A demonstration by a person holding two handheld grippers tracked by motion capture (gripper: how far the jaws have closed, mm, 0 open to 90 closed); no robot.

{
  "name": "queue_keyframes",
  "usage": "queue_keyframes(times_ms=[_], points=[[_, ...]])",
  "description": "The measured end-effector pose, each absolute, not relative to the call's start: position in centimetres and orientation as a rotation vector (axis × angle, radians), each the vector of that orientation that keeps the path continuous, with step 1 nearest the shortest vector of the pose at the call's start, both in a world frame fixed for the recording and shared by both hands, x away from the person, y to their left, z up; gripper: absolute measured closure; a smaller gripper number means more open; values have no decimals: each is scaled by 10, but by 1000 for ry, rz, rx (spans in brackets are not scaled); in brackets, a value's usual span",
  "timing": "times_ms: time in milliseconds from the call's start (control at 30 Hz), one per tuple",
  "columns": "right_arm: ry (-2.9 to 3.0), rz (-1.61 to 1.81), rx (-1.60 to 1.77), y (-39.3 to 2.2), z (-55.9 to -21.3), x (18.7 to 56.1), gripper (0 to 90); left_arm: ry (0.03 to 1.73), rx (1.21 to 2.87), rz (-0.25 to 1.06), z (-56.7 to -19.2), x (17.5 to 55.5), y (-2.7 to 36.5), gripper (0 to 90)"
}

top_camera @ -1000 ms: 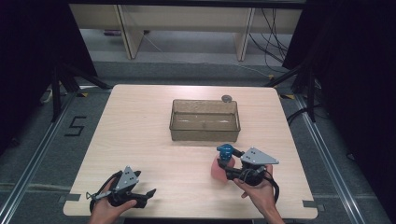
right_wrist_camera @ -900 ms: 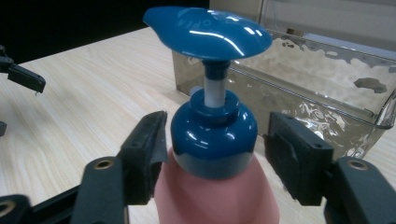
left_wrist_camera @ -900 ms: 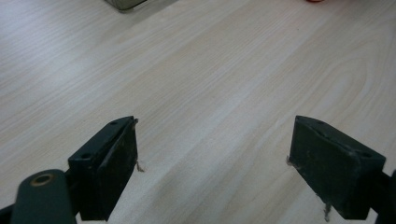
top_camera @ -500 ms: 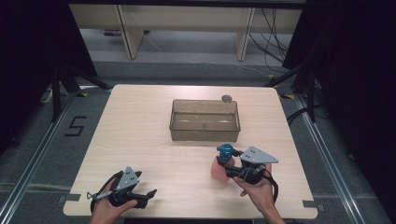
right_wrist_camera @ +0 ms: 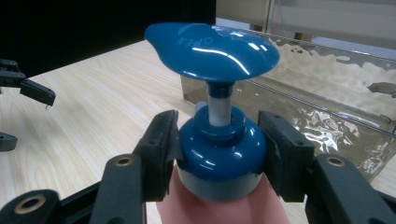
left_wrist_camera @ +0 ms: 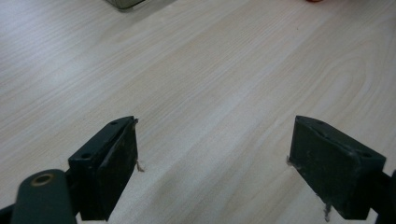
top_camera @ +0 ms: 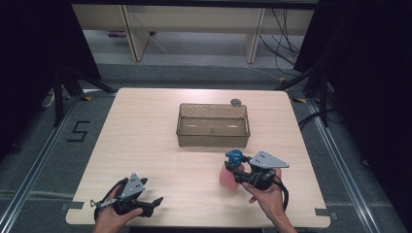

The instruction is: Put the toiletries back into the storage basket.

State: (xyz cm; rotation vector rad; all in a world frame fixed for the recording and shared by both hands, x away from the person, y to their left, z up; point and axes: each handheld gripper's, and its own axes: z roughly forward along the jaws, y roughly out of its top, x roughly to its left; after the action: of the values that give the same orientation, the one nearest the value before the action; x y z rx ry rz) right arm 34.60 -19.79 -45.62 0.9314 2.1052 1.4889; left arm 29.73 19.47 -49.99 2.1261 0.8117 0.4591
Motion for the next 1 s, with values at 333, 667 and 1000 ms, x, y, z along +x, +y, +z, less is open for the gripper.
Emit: queue_keyframes(times_ms=[333, 667, 1000], points=[[2116, 1505, 940, -199, -457, 348, 519, 793, 2138, 457, -499, 295, 194, 149], [2084, 1464, 922, -196, -456, 345, 534, 788, 2135, 472, -498, 293, 195, 150], [2090, 1470, 914, -192, -452, 342, 537, 784, 2143, 475, -499, 294, 196, 150]])
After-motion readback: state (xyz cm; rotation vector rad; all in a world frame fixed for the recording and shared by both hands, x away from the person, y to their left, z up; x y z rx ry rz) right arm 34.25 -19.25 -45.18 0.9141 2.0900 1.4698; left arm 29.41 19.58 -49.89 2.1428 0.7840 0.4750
